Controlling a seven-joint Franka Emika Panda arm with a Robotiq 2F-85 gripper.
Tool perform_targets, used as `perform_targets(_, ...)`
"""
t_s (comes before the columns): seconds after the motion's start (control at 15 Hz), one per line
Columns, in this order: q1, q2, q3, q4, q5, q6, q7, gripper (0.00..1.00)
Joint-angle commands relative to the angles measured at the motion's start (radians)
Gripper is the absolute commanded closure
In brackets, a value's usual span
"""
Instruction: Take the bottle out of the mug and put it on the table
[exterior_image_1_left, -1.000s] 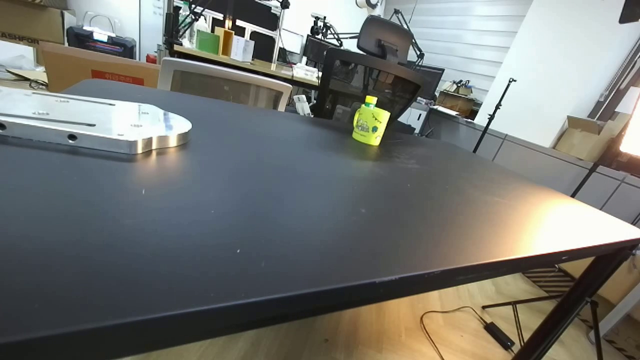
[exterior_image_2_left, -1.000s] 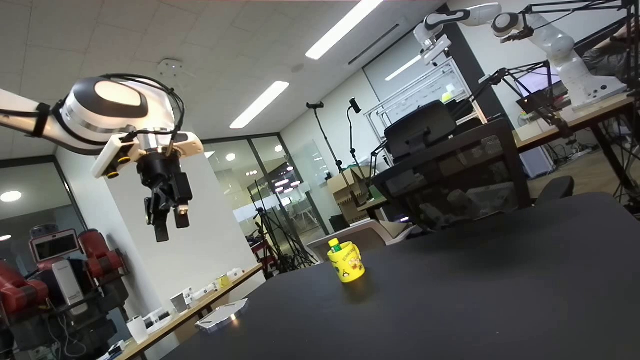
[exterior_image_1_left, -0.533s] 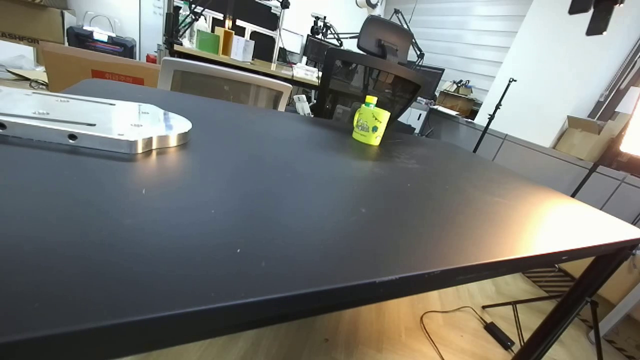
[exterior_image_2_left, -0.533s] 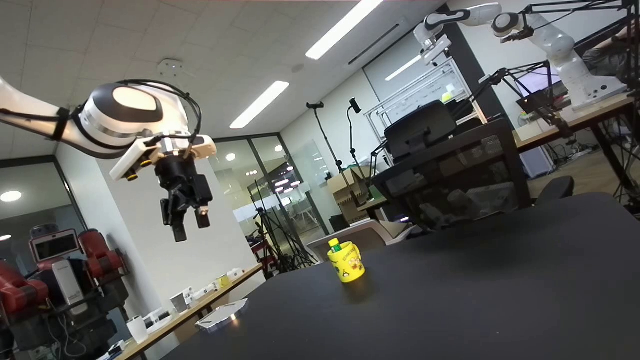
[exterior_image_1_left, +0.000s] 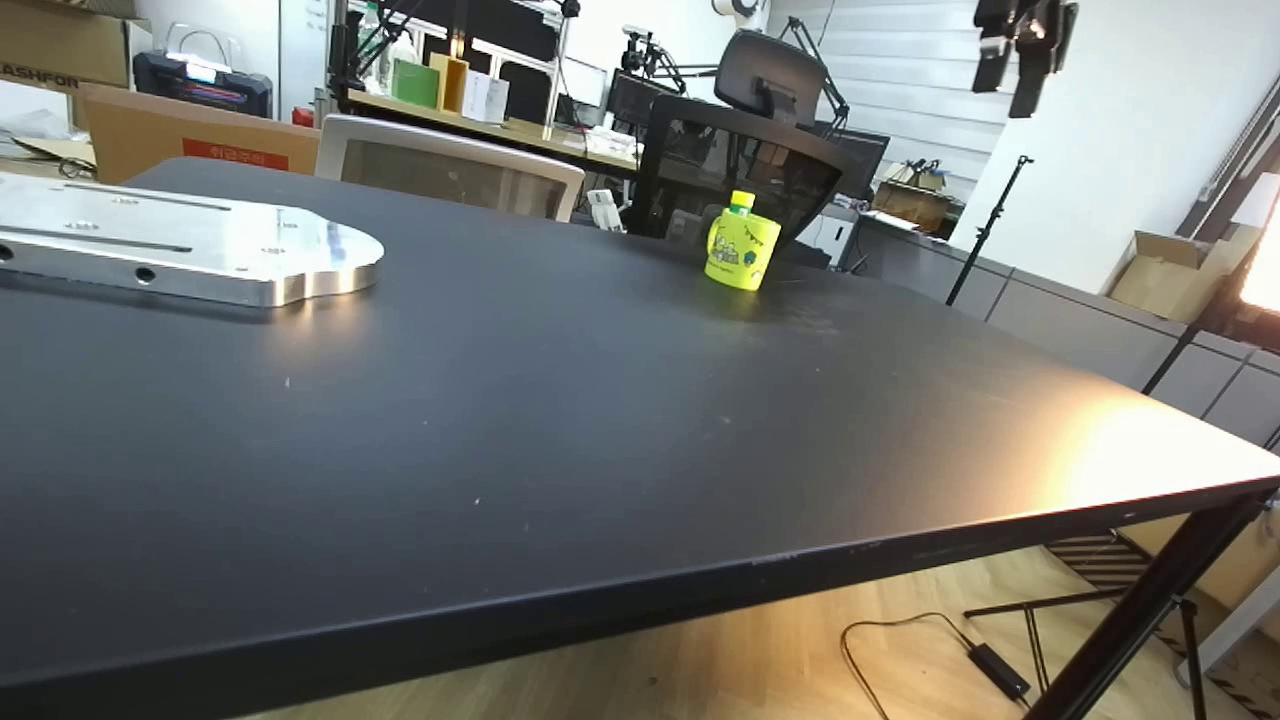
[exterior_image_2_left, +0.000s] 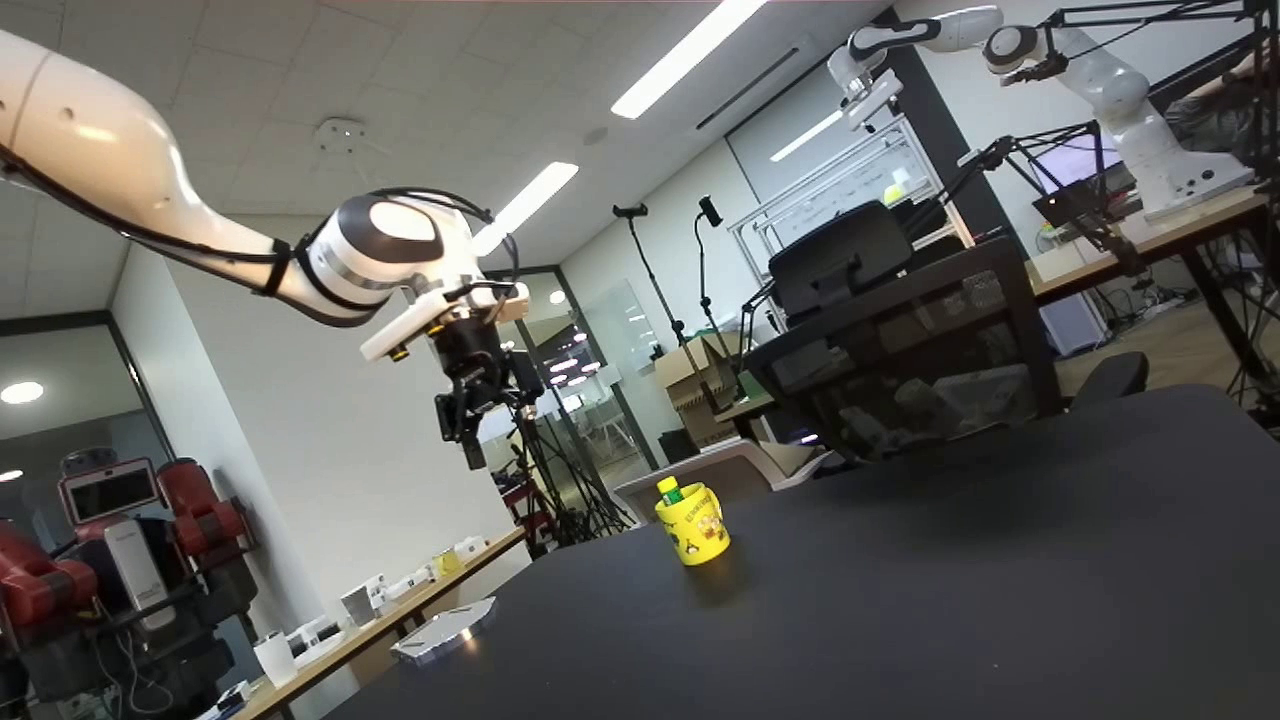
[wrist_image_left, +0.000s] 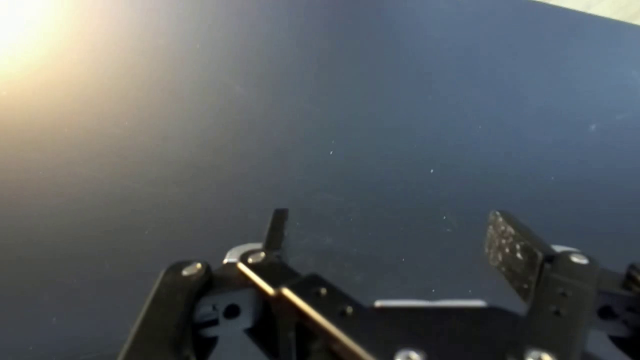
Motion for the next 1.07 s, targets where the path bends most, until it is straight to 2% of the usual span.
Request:
perform_targets(0.0,0.000,0.175,-0.004,0.238,-0.033,-0.034,-0.009,0.00)
perform_targets(0.33,0.001,0.315,-0.005,0.441,-0.046,-0.090,-0.017,0.00)
perform_targets(0.4,-0.002,0.261,0.000,0.337,-0.032,-0.029,-0.011,0.00)
perform_targets(1.0,-0.002,0.279,0.000,0.351,-0.031,-0.028,-0.011,0.00)
